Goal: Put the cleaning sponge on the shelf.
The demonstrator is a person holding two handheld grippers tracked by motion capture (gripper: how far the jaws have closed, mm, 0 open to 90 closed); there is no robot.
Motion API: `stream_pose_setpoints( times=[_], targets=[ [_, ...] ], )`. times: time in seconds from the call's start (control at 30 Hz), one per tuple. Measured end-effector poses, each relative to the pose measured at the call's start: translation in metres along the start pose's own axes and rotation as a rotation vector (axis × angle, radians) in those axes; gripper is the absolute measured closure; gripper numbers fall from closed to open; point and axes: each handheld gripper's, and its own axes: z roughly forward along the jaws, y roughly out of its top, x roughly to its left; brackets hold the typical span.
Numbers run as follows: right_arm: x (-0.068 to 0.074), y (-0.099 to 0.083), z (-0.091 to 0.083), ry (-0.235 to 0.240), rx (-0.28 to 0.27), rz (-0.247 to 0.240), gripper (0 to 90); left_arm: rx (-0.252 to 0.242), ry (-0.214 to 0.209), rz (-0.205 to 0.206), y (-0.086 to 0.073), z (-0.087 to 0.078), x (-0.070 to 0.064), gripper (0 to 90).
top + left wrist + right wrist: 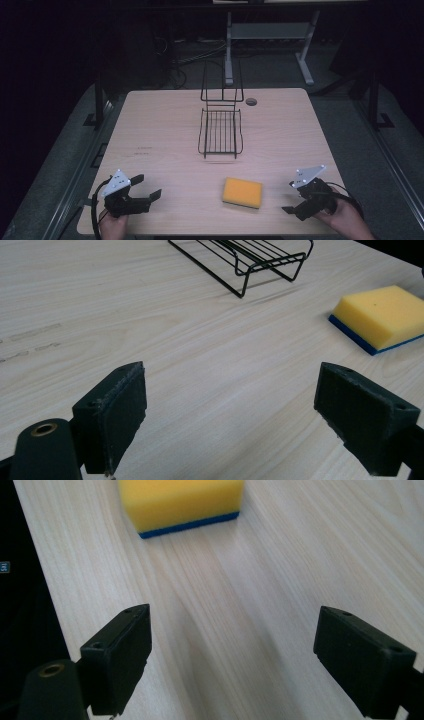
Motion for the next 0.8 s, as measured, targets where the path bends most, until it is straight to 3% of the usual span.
stream_pose_setpoints(
  times=[0.8],
  targets=[
    [0.005,0.027,0.003,0.027,0.012,-0.055,14.7,-0.009,0.009,0.0,0.0,-0.004,0.002,12.8]
  ],
)
